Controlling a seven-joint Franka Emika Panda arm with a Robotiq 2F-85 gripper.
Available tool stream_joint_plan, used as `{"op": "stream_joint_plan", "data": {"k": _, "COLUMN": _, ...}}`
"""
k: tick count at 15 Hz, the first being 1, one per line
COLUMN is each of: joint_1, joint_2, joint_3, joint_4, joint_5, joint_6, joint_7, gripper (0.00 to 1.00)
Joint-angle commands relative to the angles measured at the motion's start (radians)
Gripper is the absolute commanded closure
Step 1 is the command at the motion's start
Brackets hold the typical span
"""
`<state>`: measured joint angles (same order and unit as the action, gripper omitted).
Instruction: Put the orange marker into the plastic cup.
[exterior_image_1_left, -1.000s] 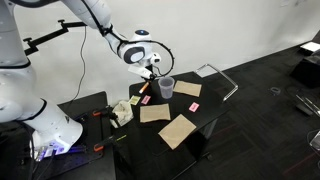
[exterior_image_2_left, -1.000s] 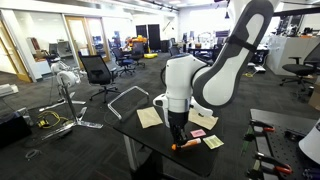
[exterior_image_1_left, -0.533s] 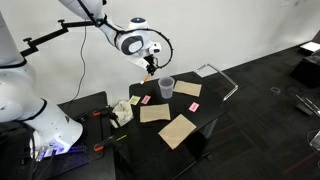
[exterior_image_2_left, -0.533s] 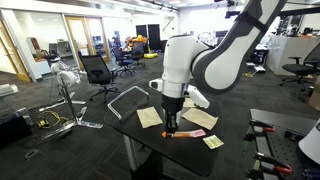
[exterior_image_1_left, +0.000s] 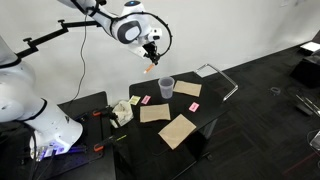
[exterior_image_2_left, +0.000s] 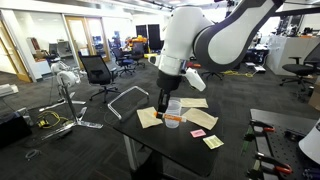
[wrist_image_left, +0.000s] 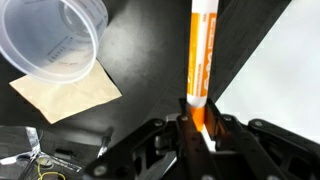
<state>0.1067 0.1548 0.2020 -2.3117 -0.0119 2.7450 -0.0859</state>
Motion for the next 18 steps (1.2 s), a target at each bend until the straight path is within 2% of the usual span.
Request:
{"op": "stream_joint_plan", "data": {"k": 1, "joint_1": 0.015, "joint_2": -0.078, "joint_3": -0.031, "joint_4": 0.005, "joint_5": -0.009, "joint_6": -0.033, "joint_7": 0.057, "gripper": 0.95}}
{"op": "stream_joint_plan", "data": {"k": 9, "joint_1": 0.013, "joint_2": -0.168, "joint_3": -0.051, "joint_4": 0.029, "joint_5": -0.040, "joint_6": -0.113, "joint_7": 0.090, "gripper": 0.95}}
{"op": "stream_joint_plan", "data": {"k": 10, "joint_1": 0.012, "joint_2": -0.138, "joint_3": -0.050, "joint_4": 0.026, "joint_5": -0.017, "joint_6": -0.067, "joint_7": 0.056, "gripper": 0.81}}
{"op": "stream_joint_plan", "data": {"k": 18, "joint_1": 0.013, "joint_2": -0.151, "joint_3": -0.050, "joint_4": 0.026, "joint_5": -0.018, "joint_6": -0.082, "joint_7": 0.057, "gripper": 0.81}}
